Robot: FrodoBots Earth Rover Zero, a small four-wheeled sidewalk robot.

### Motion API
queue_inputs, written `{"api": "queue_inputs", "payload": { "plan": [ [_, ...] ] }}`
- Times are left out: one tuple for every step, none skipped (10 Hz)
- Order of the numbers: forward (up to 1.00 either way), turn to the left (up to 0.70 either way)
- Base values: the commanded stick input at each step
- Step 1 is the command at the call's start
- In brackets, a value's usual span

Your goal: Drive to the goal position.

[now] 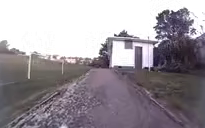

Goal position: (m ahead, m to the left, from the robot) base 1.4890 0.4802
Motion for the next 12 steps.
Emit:
{"api": "queue_inputs", "payload": {
  "plan": [
    [0.70, 0.00],
    [0.70, 0.00],
    [0.70, 0.00],
    [0.70, 0.00],
    [0.70, 0.00],
    [0.70, 0.00],
    [0.70, 0.00],
    [0.70, 0.00],
    [0.70, 0.00],
    [0.70, 0.00],
    [0.70, 0.00],
    [0.70, 0.00]
  ]
}}
